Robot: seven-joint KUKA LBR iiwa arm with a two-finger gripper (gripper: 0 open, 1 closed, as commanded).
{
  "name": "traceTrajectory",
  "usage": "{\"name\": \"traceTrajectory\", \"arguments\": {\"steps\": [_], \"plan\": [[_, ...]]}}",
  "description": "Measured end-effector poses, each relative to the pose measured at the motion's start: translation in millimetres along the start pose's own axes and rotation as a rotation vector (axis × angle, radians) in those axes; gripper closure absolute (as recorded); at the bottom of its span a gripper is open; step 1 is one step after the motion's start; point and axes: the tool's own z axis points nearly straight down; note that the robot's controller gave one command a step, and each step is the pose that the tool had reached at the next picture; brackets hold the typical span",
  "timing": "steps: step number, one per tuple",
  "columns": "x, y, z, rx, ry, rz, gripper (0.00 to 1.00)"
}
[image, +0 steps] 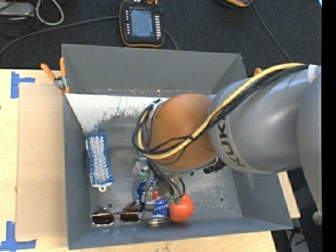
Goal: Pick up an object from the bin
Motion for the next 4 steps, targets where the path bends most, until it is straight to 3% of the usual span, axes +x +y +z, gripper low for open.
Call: {"name": "traceTrajectory", "arguments": {"steps": [1,2,3,4], "plan": [[-2.0,-1.3,-4.4,-0.002,-0.008,0.006,0.00],[9.9,-15.3,25.6,0.001,0.003,0.038,0.00],[-11.0,-17.2,30.6,-0.002,-0.011,-0.140,0.00],[-4.4,-19.6,35.7,0.000,0.000,0.203,0.00]]}}
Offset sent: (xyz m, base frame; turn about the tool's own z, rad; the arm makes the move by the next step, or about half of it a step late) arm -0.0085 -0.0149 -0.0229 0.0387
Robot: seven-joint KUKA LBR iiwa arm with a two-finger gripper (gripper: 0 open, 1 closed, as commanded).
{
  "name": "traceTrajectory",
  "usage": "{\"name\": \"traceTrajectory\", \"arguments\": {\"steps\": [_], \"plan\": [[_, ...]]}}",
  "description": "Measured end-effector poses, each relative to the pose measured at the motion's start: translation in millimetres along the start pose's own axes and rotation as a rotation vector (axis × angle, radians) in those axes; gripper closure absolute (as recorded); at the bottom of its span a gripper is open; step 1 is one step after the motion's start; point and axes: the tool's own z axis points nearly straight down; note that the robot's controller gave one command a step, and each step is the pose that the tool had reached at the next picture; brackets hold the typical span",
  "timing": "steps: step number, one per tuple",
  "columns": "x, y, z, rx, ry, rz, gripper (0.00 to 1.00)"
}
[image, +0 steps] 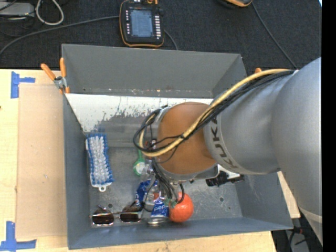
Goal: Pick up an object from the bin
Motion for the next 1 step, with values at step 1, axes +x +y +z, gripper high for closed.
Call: {"name": "traceTrajectory", "arguments": {"steps": [1], "plan": [[-8.1,-5.7,11.1,-0.001,-0.003,-0.233,0.00]]}}
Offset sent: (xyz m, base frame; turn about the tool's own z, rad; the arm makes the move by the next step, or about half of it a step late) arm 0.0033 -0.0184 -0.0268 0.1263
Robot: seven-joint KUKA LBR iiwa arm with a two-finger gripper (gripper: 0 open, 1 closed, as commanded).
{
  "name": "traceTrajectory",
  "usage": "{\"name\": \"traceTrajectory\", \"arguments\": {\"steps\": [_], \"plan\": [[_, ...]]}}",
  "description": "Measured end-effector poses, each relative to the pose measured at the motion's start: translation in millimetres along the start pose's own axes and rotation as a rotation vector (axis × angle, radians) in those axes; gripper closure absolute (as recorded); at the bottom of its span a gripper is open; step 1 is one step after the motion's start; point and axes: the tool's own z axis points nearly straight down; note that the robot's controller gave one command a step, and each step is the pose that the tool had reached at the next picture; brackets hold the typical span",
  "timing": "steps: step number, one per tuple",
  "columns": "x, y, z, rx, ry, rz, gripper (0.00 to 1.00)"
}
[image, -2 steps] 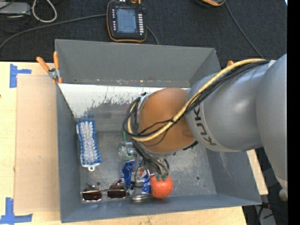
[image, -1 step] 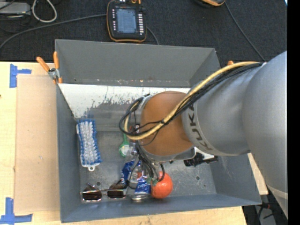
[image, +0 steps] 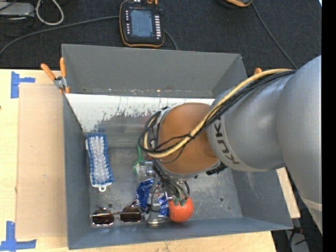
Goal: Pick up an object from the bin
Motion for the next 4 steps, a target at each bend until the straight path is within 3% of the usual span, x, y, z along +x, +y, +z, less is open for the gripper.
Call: {"name": "traceTrajectory", "arguments": {"steps": [2,3,4], "plan": [[6.6,-0.5,13.3,0.000,0.002,0.170,0.00],[2.4,7.3,21.2,-0.001,0.002,0.118,0.00],[8.3,4.7,31.2,0.001,0.006,0.144,0.00]]}}
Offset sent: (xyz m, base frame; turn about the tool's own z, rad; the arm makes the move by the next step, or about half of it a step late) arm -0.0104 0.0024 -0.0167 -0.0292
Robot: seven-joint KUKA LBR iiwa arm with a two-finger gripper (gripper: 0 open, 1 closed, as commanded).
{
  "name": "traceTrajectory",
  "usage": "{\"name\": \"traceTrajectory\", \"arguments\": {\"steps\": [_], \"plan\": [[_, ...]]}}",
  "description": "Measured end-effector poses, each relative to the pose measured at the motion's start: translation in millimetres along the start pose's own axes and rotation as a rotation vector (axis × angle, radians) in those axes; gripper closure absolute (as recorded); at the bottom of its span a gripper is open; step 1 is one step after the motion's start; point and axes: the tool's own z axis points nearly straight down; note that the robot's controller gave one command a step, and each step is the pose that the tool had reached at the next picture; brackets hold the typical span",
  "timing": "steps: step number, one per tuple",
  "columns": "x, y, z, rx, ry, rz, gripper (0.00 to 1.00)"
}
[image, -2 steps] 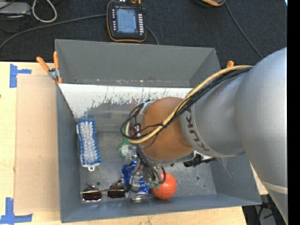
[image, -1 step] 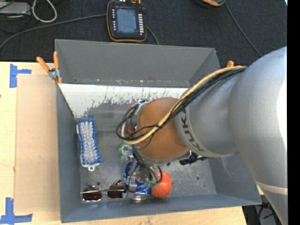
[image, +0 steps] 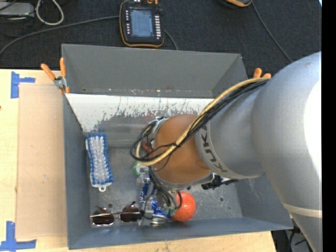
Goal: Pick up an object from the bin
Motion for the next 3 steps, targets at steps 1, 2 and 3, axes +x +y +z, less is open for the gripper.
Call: {"name": "traceTrajectory", "arguments": {"steps": [1,2,3], "plan": [[-3.4,-0.6,15.1,0.000,0.002,0.093,0.00],[0.4,1.9,4.4,0.000,0.001,0.127,0.00],[5.0,-2.1,27.1,0.003,0.006,0.445,0.00]]}}
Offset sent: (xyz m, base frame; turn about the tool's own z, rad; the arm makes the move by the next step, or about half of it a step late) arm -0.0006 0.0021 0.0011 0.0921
